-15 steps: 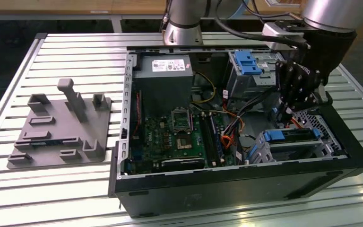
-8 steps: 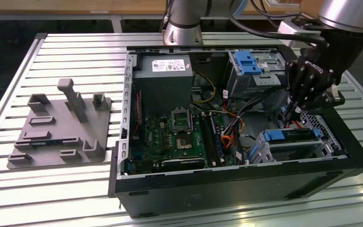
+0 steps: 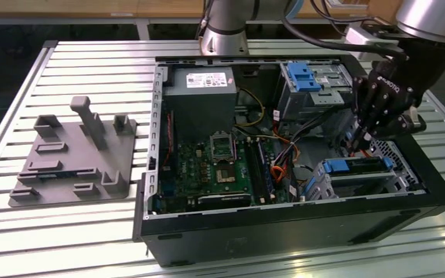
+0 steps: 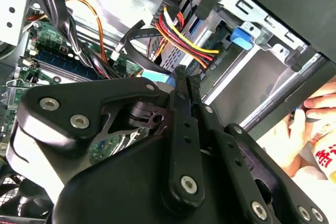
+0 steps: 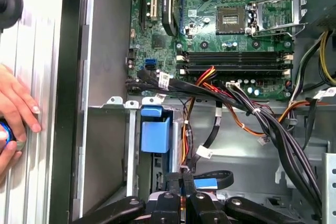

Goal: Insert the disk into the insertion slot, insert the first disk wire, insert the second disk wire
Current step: 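Insert the second disk wire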

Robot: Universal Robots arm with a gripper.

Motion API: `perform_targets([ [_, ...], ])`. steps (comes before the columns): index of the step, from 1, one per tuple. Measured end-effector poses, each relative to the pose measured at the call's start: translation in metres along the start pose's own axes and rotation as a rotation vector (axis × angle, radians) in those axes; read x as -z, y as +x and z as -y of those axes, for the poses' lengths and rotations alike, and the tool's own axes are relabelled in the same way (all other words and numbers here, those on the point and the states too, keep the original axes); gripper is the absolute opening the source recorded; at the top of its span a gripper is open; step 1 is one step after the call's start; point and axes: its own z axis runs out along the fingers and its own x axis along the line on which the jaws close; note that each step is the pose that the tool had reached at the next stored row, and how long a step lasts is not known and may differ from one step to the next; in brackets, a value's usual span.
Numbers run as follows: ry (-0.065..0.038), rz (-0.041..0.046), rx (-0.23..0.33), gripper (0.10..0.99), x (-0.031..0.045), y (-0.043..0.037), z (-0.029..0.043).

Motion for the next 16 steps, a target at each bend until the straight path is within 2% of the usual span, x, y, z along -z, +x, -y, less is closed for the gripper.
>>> perform_targets([
  [2,0.0,0.0051,0.0,0.141,-0.0004,0.0027,0.0],
  [4,0.001,0.0152,0.0,0.141,-0.0009,0.0049,0.0],
  [7,0.011,0.0422,0.0,0.141,-0.0012,0.0067,0.0],
  [10,0.026,0.0622,-0.001,0.141,-0.0015,0.0081,0.0],
  [12,0.031,0.0672,-0.003,0.141,-0.0016,0.0087,0.0001],
  [16,0.028,0.0685,-0.026,0.141,-0.0017,0.009,-0.0001],
])
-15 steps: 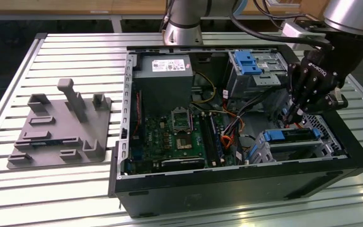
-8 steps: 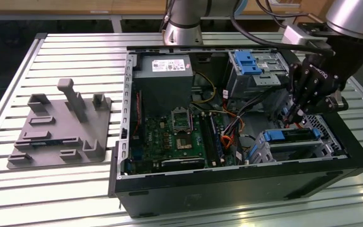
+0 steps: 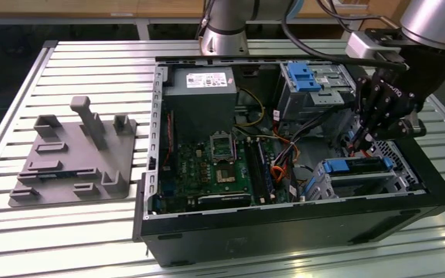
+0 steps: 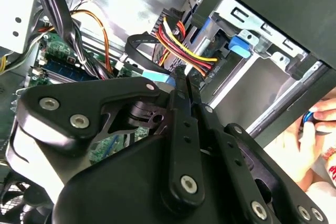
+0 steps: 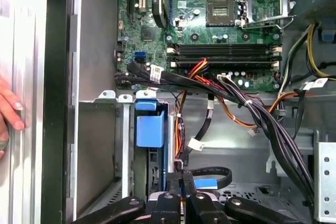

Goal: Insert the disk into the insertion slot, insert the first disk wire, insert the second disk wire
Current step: 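Insert the second disk wire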

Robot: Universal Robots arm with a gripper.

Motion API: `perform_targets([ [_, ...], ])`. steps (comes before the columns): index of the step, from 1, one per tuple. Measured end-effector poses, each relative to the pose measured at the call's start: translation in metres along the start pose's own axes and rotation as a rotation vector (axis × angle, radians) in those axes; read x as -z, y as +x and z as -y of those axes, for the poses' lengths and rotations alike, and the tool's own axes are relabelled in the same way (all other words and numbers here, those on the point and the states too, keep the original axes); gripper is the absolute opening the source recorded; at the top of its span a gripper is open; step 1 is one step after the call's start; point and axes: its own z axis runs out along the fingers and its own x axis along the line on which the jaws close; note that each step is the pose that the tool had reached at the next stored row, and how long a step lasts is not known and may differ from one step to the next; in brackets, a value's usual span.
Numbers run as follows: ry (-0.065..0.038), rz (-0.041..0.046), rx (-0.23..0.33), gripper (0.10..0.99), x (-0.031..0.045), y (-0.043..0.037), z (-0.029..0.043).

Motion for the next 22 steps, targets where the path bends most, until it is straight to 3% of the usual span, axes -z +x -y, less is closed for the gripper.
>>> perform_targets([
  [9,0.001,0.0008,-0.015,0.141,-0.0002,0.0007,-0.0003],
  [22,0.005,0.0159,-0.013,0.141,-0.0021,0.0155,-0.005],
])
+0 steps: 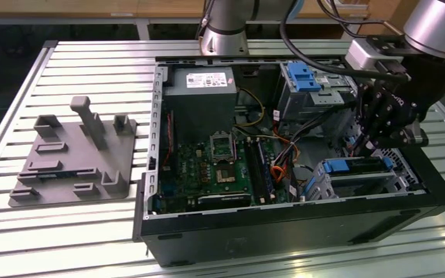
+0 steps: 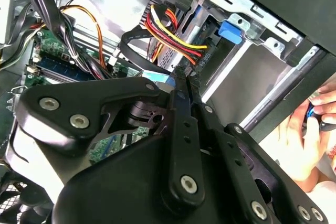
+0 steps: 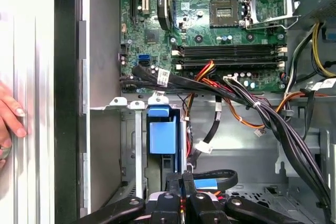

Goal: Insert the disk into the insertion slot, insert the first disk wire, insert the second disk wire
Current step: 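Insert the second disk wire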

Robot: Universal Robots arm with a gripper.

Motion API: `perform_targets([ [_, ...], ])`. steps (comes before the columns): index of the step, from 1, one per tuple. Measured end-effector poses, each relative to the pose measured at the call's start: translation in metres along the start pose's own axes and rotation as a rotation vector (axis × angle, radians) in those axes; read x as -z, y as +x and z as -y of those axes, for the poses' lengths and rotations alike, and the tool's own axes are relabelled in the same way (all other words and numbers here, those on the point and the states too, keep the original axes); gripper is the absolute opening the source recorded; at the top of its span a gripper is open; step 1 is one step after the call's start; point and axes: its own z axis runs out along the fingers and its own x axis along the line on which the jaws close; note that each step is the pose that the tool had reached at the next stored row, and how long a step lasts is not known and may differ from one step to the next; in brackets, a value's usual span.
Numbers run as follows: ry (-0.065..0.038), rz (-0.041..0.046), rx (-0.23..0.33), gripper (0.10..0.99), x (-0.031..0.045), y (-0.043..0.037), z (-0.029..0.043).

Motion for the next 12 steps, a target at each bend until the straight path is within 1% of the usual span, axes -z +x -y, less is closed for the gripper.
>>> perform_targets([
  [5,0.002,0.0002,0.027,0.141,0.0,0.0004,0.0],
  [12,0.003,-0.0008,0.031,0.141,0.0,0.0005,-0.0004],
])
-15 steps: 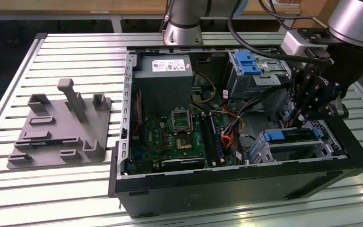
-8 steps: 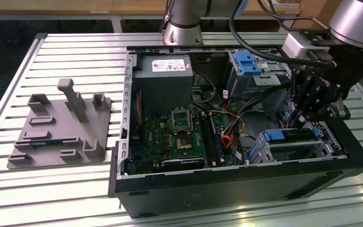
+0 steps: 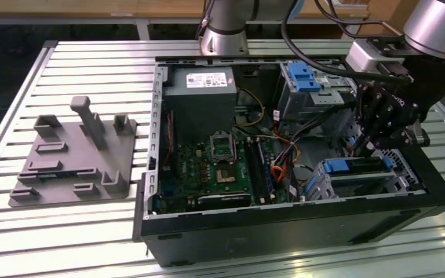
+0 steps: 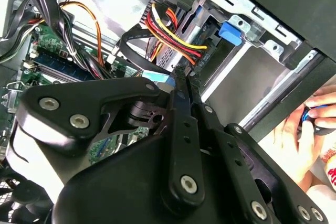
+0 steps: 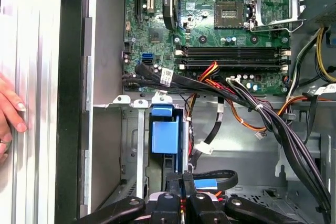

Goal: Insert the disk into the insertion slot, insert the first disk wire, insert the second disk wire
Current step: 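Insert the second disk wire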

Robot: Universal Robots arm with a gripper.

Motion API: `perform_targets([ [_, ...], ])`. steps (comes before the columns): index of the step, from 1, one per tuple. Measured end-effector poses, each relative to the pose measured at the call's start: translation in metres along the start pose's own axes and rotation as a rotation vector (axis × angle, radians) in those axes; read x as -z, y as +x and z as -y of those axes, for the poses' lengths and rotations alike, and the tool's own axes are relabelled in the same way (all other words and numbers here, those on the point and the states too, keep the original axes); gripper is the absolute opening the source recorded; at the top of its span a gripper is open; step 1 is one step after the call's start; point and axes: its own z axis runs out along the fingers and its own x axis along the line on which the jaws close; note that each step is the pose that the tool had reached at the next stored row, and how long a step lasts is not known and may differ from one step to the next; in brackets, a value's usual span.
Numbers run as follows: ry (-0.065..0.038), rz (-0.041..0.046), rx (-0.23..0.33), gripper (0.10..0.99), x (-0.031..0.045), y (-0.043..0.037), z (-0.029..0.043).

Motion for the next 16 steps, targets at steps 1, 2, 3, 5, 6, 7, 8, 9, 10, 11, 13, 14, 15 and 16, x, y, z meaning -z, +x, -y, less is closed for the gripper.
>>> perform_targets([
  [1,0.0,0.0,0.0,0.141,0.0,0.0,0.0002],
  [2,0.0,-0.0001,0.0,0.141,0.0,0.0,0.0006],
  [3,0.0,0.0,0.0,0.141,0.0,-0.0001,0.0012],
  [5,0.0,0.0016,-0.002,0.141,-0.0001,0.0002,0.0013],
  [6,0.0,0.0035,-0.003,0.141,-0.0002,0.0005,0.0013],
  [7,0.0,0.0061,-0.003,0.141,-0.0002,0.0008,0.0014],
  [8,0.0,0.0086,-0.004,0.141,-0.0002,0.0013,0.0014],
  [9,0.0,0.0102,-0.004,0.141,-0.0002,0.0017,0.0014],
  [10,0.0,0.0104,-0.004,0.141,-0.0002,0.0019,0.0014],
  [11,0.0,0.0105,-0.004,0.141,-0.0002,0.0019,0.0014],
  [13,0.0,0.0105,-0.004,0.141,-0.0002,0.0019,0.0014],
  [14,0.0,0.0105,-0.004,0.141,-0.0002,0.002,0.0014],
  [15,0.0,0.0106,-0.004,0.141,-0.0003,0.002,0.0014],
  [16,0.0,0.0113,-0.004,0.141,-0.0003,0.0021,0.0014],
])
